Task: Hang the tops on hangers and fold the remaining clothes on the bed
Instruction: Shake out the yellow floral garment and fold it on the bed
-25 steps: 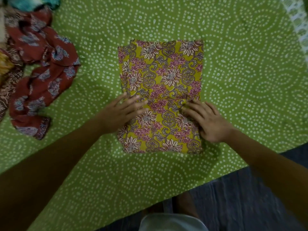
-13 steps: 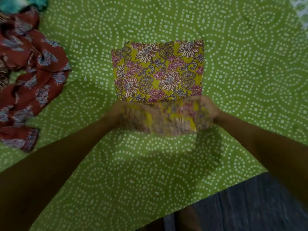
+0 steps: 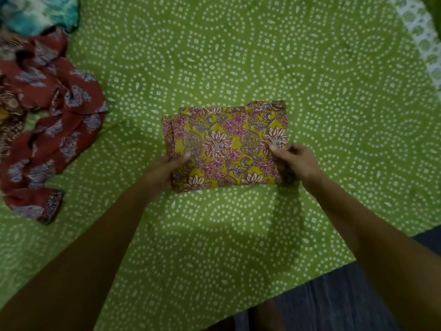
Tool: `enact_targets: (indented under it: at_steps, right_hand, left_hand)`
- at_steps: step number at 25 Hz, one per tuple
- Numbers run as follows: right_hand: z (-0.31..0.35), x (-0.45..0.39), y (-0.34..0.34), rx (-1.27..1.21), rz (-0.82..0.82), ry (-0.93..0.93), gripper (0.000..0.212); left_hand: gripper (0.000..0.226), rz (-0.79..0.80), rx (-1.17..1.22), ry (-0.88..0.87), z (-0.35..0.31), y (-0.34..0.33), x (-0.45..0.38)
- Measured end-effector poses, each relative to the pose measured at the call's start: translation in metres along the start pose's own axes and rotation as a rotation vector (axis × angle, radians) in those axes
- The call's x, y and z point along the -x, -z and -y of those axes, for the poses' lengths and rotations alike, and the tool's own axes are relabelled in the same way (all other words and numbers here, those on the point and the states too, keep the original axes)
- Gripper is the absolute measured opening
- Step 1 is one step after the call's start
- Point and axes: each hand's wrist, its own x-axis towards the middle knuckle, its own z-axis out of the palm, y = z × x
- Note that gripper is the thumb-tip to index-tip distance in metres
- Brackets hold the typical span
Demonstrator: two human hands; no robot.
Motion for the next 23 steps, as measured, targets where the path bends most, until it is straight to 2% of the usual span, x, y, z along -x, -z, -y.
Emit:
enact_targets:
  at_steps: [2, 3, 5, 6, 9, 10, 11, 12, 14, 15, 19, 23]
  right_hand:
    - [0.015, -0.023, -0.008, 0.083, -0.118, 0.096, 0.023]
    - [0.021, -0.035, -0.014, 0.127, -0.165, 0.129, 0.027]
    - [0.027, -0.055, -0.021, 0.198, -0.265, 0.210, 0.030]
    - [0.028, -0.060, -0.024, 0.240, -0.325, 0.241, 0.032]
    - [0.027, -0.052, -0.045, 0.698, -0.614, 0.296, 0.052]
    - [0.024, -0.044, -0.059, 0.820, -0.662, 0.411, 0.055]
    - [0.020, -0.038, -0.074, 0.891, -0.620, 0.559, 0.054]
    - [0.011, -0.036, -0.088, 0.955, -0.494, 0.672, 0.053]
    - [-0.009, -0.046, -0.099, 1.115, -0.245, 0.735, 0.054]
    - [-0.014, -0.059, -0.098, 1.193, -0.217, 0.727, 0.055]
    - [-0.005, -0.096, -0.105, 1.269, -0.365, 0.728, 0.056]
    - [-0.021, -0.082, -0.085, 1.280, -0.413, 0.713, 0.067]
  left_hand:
    - [0.042, -0.188, -0.010, -0.109, -0.021, -0.007, -0.023]
    - [0.034, -0.332, -0.108, -0.196, -0.030, -0.015, -0.032]
    - [0.044, -0.566, -0.302, -0.381, -0.031, -0.017, -0.051]
    - [0.051, -0.641, -0.353, -0.421, -0.027, -0.019, -0.056]
    - [0.054, -0.961, -0.731, -0.565, -0.017, -0.045, -0.048]
    - [0.054, -0.990, -0.863, -0.680, -0.015, -0.059, -0.044]
    - [0.053, -0.918, -0.987, -0.790, -0.012, -0.076, -0.041]
    - [0.052, -0.778, -1.099, -0.827, -0.004, -0.088, -0.047]
    - [0.054, -0.598, -1.299, -0.744, 0.010, -0.097, -0.063]
    - [0.056, -0.618, -1.349, -0.703, 0.009, -0.094, -0.078]
    - [0.062, -0.768, -1.369, -0.638, -0.025, -0.089, -0.115]
    - [0.070, -0.772, -1.371, -0.684, -0.004, -0.077, -0.097]
